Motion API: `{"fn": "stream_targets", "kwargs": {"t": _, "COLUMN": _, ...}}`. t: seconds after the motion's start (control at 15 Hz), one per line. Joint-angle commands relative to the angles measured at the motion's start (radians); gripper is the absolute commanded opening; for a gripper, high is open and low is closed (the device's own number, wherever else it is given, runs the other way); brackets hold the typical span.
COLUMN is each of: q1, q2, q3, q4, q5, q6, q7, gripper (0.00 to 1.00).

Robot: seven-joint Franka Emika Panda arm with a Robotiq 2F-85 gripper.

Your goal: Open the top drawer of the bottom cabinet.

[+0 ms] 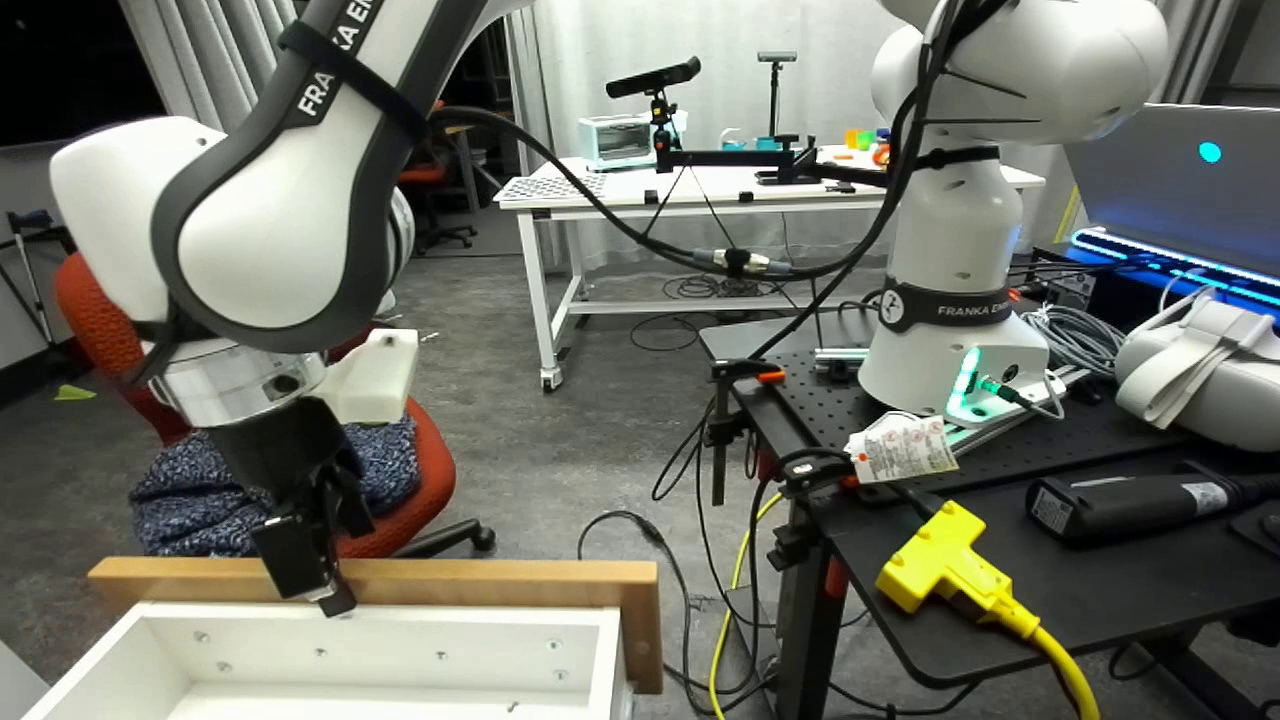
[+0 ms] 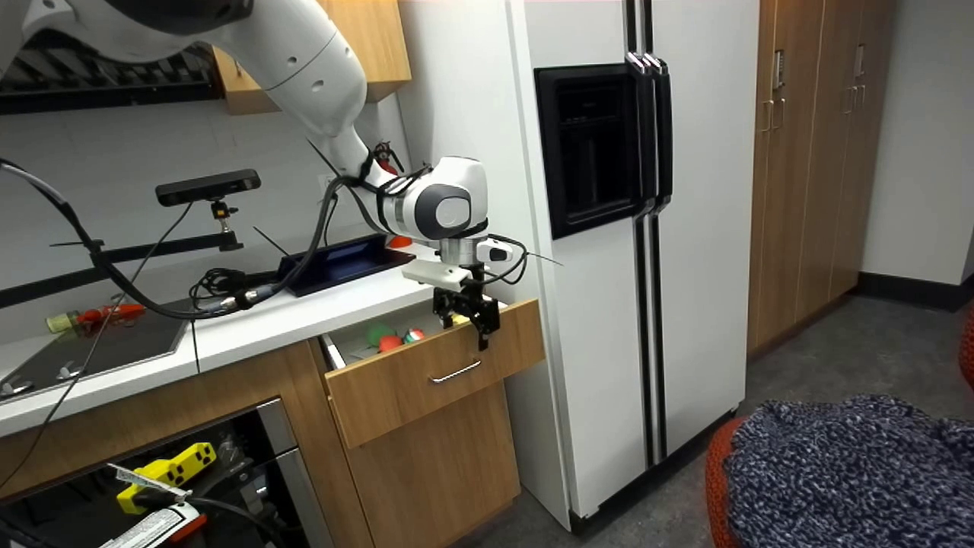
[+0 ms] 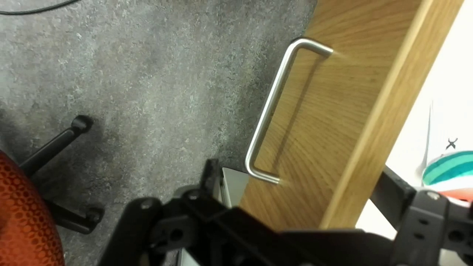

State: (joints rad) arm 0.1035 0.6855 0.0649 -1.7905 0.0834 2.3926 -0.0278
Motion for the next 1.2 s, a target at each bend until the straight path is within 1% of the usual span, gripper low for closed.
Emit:
{"fn": "stream_targets", "kwargs": {"t": 0.0, "q1": 0.004, "q2": -0.06, "q3": -0.016, "q4": -0.064, "q5": -0.04, "q6": -0.042, "q7": 0.025, "gripper": 1.0}}
{"fn": "stream_targets", "kwargs": {"t": 0.27, "q1": 0.022, "q2": -0.08, "q3": -0.042, "q4": -0.087, "q5": -0.075, "q6": -0.063, "q7": 0.067, "gripper": 1.0}}
{"fn": "stream_targets", "kwargs": {"t": 0.73, "q1": 0.079, "q2": -0.101, "q3": -0.106, "q4": -0.103, "q5": -0.208, "q6": -0.086, "q7": 0.228, "gripper": 1.0}}
{"fn": "stream_targets", "kwargs": {"t": 1.13, "q1": 0.097, "q2": -0.105, "q3": -0.125, "q4": -0.104, "q5": -0.256, "q6": -0.093, "q7": 0.309, "gripper": 1.0}}
